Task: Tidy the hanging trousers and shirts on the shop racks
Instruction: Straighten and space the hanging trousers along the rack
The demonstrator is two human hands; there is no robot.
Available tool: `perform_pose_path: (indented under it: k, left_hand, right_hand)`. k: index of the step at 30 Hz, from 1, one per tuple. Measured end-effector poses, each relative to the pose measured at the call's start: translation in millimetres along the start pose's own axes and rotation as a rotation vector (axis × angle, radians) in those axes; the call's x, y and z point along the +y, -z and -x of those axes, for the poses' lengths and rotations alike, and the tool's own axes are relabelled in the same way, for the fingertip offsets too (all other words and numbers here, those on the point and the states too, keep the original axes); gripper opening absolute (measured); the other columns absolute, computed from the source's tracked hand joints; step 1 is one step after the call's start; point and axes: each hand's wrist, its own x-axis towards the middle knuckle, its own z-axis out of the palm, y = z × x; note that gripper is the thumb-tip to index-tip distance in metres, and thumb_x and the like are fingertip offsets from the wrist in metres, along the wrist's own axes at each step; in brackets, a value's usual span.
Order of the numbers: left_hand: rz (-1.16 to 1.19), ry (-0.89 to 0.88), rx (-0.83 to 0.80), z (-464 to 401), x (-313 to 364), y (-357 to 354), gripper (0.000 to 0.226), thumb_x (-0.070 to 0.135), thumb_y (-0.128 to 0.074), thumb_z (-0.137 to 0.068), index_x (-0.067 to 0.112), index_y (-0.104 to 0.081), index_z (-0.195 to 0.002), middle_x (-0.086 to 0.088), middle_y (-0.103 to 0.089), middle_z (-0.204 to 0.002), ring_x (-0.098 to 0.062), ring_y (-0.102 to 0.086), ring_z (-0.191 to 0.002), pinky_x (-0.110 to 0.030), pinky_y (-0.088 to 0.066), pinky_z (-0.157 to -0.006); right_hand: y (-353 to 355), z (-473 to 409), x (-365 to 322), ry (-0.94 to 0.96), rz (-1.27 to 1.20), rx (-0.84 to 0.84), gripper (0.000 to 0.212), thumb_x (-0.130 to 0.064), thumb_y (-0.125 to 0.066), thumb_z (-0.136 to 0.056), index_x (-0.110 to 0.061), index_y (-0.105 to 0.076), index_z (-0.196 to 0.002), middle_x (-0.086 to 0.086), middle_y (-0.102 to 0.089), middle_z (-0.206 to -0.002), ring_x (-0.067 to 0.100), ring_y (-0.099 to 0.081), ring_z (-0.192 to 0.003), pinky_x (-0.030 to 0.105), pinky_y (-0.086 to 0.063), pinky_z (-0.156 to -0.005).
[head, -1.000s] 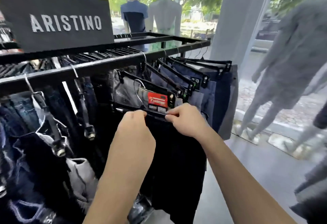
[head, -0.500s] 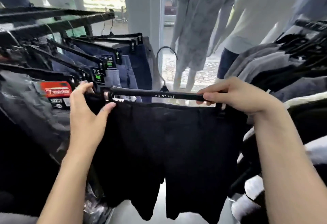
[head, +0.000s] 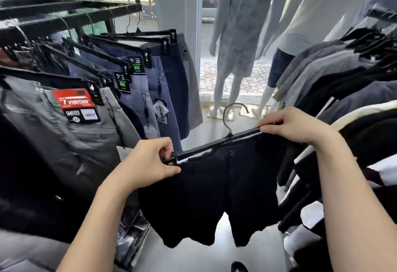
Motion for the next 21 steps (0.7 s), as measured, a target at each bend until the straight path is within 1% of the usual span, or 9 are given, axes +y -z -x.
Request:
perform_pose_path:
  k: [3,6,8,11,13,15,18,20,21]
  left_hand:
    - [0.049,0.005,-0.03,6,10,-17,0.045,0.03,-0.085,-0.059,0.02,-0.042,-0.06,0.008,-0.048,-0.052,-0.006,-0.037,-0.048,-0.016,-0.034,-0.048]
    - [0.063,0.061,-0.044,4,17,-29,0.042,0.033,-0.083,-0.059,0.021,-0.043,-0.063,0.012,-0.045,-0.05,-0.004,-0.037,-0.045,-0.013,-0.033,-0.044]
    - [0.062,0.09,-0.067,2,18,-36,0.039,0.029,-0.081,-0.06,0.021,-0.043,-0.064,0.011,-0.045,-0.051,-0.005,-0.036,-0.045,-0.014,-0.033,-0.044]
    - [0.04,0.129,-0.077,4,15,-51,0.037,0.025,-0.077,-0.061,0.02,-0.04,-0.063,0.008,-0.046,-0.053,-0.007,-0.036,-0.047,-0.018,-0.033,-0.044]
    - [0.03,0.128,-0.087,11,11,-63,0.035,0.024,-0.073,-0.06,0.019,-0.039,-0.064,0.007,-0.048,-0.054,-0.008,-0.037,-0.049,-0.02,-0.033,-0.047]
    - [0.022,0.136,-0.076,19,8,-71,0.034,0.027,-0.071,-0.06,0.019,-0.038,-0.066,0.006,-0.049,-0.057,-0.008,-0.04,-0.053,-0.025,-0.037,-0.051]
    - [0.088,0.191,-0.079,27,8,-69,0.045,0.036,-0.077,-0.059,0.019,-0.037,-0.071,0.008,-0.05,-0.06,-0.009,-0.039,-0.054,-0.027,-0.039,-0.053]
    - [0.275,0.242,-0.149,29,10,-60,0.054,0.045,-0.083,-0.058,0.018,-0.039,-0.075,0.007,-0.057,-0.064,-0.006,-0.047,-0.056,-0.02,-0.042,-0.055]
    - [0.452,0.268,-0.186,28,11,-56,0.054,0.047,-0.084,-0.061,0.017,-0.041,-0.076,0.005,-0.061,-0.067,-0.008,-0.057,-0.061,-0.025,-0.05,-0.061]
  right_hand:
    - [-18,-12,-1,-0.075,0.057,0.137,0.011,-0.03,-0.073,-0.085,-0.037,-0.076,-0.092,-0.01,-0.071,-0.106,0.012,-0.061,-0.106,0.026,-0.043,-0.095]
    - [-54,-21,-10,-0.253,0.003,0.342,0.018,-0.028,-0.064,-0.09,-0.019,-0.075,-0.1,0.001,-0.071,-0.109,0.021,-0.061,-0.106,0.022,-0.037,-0.088]
    - [-90,-23,-19,-0.404,-0.129,0.255,0.031,-0.031,-0.055,-0.095,-0.006,-0.071,-0.101,0.011,-0.073,-0.103,0.029,-0.065,-0.1,0.026,-0.044,-0.088]
    - [-138,-20,-43,-0.67,-0.933,-0.041,0.035,-0.039,-0.062,-0.093,-0.005,-0.058,-0.101,0.019,-0.07,-0.104,0.028,-0.07,-0.082,0.032,-0.058,-0.07]
    - [-157,-19,-53,-0.706,-1.195,-0.111,0.027,-0.028,-0.072,-0.088,-0.006,-0.058,-0.094,0.016,-0.066,-0.097,0.027,-0.069,-0.092,0.03,-0.058,-0.077]
    - [-169,-21,-59,-0.676,-1.306,-0.094,0.016,-0.011,-0.072,-0.086,-0.003,-0.059,-0.09,0.014,-0.062,-0.087,0.025,-0.066,-0.093,0.032,-0.057,-0.084]
    - [-175,-27,-66,-0.632,-1.342,-0.048,0.013,-0.001,-0.069,-0.086,0.0,-0.061,-0.095,0.013,-0.064,-0.082,0.022,-0.065,-0.077,0.031,-0.058,-0.075]
    - [-172,-31,-73,-0.583,-1.313,-0.02,0.02,-0.003,-0.069,-0.086,0.0,-0.061,-0.104,0.012,-0.065,-0.083,0.022,-0.064,-0.073,0.03,-0.059,-0.07]
    - [-168,-33,-77,-0.557,-1.273,-0.01,0.025,-0.005,-0.069,-0.086,0.0,-0.061,-0.109,0.012,-0.065,-0.084,0.022,-0.064,-0.072,0.029,-0.058,-0.066]
